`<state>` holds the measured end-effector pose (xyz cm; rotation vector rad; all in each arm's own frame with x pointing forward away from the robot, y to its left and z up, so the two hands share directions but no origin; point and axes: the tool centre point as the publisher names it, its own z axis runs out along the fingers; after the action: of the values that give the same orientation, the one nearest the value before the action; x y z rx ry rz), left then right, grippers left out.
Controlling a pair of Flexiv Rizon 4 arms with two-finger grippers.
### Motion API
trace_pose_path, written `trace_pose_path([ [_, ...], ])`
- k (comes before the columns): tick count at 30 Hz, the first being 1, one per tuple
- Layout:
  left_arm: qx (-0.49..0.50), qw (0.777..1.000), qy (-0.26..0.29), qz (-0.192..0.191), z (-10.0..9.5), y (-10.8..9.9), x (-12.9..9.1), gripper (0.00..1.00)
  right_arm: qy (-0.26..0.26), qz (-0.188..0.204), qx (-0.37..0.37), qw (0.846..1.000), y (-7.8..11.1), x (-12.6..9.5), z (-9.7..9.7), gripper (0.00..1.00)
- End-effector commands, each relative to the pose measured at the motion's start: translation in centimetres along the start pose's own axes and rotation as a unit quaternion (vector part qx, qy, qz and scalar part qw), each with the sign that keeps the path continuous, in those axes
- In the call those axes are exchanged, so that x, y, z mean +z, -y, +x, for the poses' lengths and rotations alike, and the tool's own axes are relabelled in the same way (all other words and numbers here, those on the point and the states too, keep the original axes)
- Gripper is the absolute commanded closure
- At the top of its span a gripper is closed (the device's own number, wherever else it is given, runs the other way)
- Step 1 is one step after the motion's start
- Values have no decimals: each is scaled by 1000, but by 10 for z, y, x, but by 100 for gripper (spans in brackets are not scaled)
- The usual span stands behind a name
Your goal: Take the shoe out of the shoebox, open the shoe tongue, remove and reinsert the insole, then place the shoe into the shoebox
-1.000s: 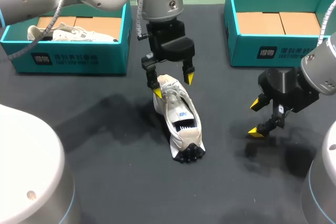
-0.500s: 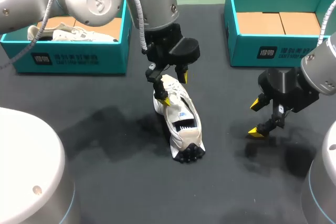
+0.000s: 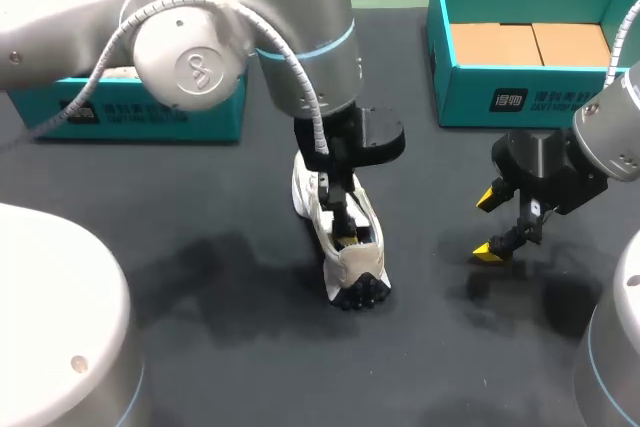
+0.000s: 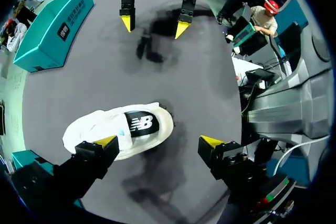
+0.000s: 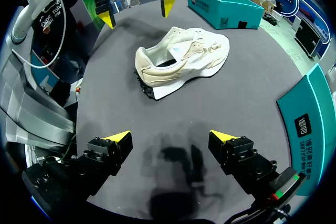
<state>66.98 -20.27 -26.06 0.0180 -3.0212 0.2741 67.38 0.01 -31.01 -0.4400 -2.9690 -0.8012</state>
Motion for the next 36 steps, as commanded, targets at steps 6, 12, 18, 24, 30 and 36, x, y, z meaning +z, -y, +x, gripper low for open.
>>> trace_pose_path([
  [6, -51, 999, 4, -6, 7, 7, 23, 0, 1, 0, 0, 1000, 0, 0, 1, 0],
  [12, -78, 997, -13, -8, 6, 8, 42, 0, 1, 0, 0, 1000, 0, 0, 1, 0],
  [18, -80, 996, -21, -27, 9, 14, 61, 0, 1, 0, 0, 1000, 0, 0, 1, 0],
  [24, -90, 995, -11, -35, 13, 18, 74, 0, 1, 0, 0, 1000, 0, 0, 1, 0],
  [30, -110, 993, -2, -43, 15, 17, 87, 0, 1, 0, 0, 1000, 0, 0, 1, 0],
  [36, -121, 991, 6, -49, 16, 12, 99, 0, 1, 0, 0, 1000, 0, 0, 1, 0],
])
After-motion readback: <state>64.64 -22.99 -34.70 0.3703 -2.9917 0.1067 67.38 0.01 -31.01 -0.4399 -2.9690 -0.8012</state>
